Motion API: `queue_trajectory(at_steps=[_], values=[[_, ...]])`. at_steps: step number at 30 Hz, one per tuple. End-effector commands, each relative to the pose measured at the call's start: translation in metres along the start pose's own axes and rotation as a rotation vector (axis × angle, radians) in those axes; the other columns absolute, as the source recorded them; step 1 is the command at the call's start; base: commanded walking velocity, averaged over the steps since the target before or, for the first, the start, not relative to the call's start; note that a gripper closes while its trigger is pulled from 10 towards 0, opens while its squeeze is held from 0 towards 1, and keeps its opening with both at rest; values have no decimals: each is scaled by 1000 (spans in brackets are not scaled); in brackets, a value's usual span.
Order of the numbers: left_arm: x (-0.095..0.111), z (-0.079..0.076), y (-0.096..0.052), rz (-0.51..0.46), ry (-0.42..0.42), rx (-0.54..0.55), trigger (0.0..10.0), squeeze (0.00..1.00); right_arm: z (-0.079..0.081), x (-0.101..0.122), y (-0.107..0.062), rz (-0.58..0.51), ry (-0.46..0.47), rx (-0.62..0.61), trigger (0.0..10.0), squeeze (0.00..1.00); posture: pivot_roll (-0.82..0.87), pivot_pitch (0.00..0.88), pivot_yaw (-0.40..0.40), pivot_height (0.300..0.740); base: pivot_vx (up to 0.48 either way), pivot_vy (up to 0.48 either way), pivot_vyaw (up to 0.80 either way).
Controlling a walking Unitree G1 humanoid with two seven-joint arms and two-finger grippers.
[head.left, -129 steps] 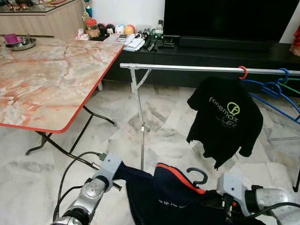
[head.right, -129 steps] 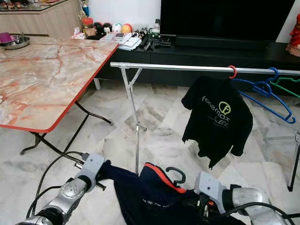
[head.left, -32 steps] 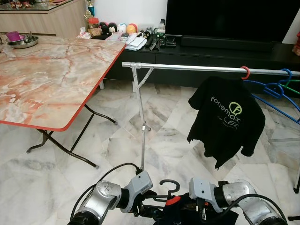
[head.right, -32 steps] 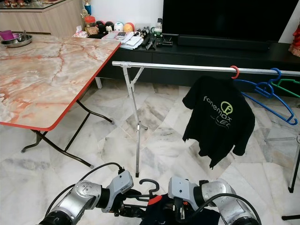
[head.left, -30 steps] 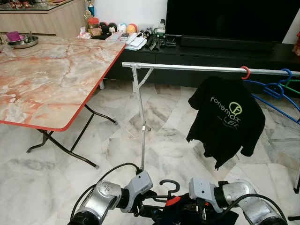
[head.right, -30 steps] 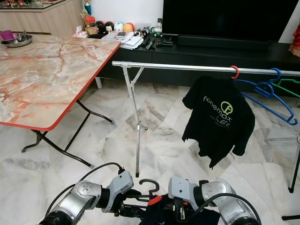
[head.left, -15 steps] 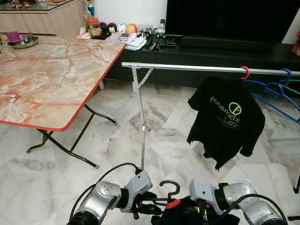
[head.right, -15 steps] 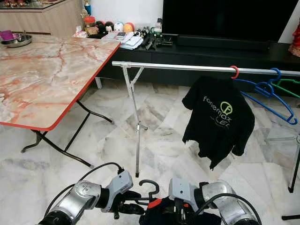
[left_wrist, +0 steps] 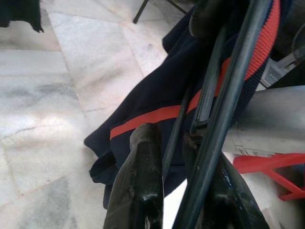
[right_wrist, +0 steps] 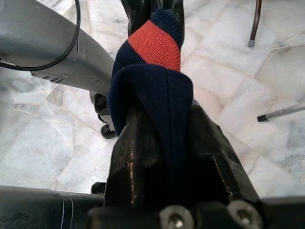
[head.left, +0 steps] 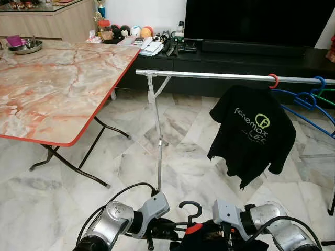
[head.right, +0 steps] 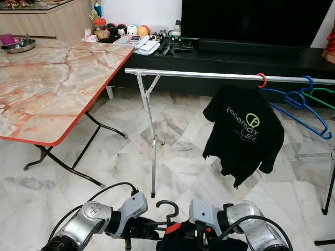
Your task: Hang hanger
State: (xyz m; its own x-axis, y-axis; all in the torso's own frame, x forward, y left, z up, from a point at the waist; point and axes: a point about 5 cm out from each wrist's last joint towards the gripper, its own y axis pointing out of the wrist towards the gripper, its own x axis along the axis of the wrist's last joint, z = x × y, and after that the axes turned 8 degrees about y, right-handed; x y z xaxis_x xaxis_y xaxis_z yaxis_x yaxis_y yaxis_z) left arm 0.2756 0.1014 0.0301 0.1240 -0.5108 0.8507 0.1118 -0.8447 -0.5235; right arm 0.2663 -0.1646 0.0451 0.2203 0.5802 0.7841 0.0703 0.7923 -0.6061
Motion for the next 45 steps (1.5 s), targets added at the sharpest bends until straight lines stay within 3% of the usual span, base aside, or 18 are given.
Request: queue_trajectory(at_steps=[1, 13, 14, 16, 17, 20, 21, 22, 23, 34, 37, 45], values=[[0, -3, -1, -3, 14, -26, 0, 0, -1, 5, -3, -39, -5, -5, 10000, 0, 67, 62, -15, 740, 0, 0, 0], [5, -4, -2, -27, 20, -49, 0, 0, 1, 10, -4, -118, 64, 37, 10000, 0, 68, 61, -17, 740, 0, 0, 0], [5, -4, -1, -28, 19, -49, 0, 0, 0, 11, -5, -129, 72, 41, 10000, 839, 68, 61, -17, 740, 0, 0, 0], [5, -4, -1, -29, 18, -49, 0, 0, 0, 11, -5, -137, 77, 43, 10000, 839, 68, 61, -17, 740, 0, 0, 0], [5, -4, -1, -30, 17, -50, 0, 0, 1, 12, -6, -153, 88, 52, 10000, 1000, 68, 61, -17, 740, 0, 0, 0], [4, -5, 0, -28, 14, -53, 0, 0, 1, 18, -8, -211, 103, 56, 10000, 1000, 67, 63, -16, 740, 0, 0, 0], [4, -6, 0, -27, 13, -54, 0, 0, 2, 18, -8, -221, 107, 62, 10000, 745, 67, 63, -16, 740, 0, 0, 0], [4, -6, 0, -27, 13, -54, 0, 0, 3, 19, -9, -229, 111, 68, 10000, 161, 66, 63, -15, 740, 0, 0, 0], [3, -6, 0, -26, 13, -53, 0, 0, 3, 19, -9, -233, 115, 74, 10000, 0, 67, 63, -16, 740, 0, 0, 0], [2, -6, 1, -21, 11, -48, 0, 0, 8, 21, -4, -301, 162, 83, 10000, 0, 74, 65, -17, 740, 0, 0, 0], [1, -7, 2, -20, 9, -49, 0, 0, 6, 26, -7, -360, 182, 73, 10000, 0, 72, 65, -17, 740, 0, 0, 0], [0, -8, 2, -16, 9, -47, 0, 0, 2, 23, -13, -377, 199, 21, 10000, 0, 70, 66, -19, 740, 0, 0, 0]])
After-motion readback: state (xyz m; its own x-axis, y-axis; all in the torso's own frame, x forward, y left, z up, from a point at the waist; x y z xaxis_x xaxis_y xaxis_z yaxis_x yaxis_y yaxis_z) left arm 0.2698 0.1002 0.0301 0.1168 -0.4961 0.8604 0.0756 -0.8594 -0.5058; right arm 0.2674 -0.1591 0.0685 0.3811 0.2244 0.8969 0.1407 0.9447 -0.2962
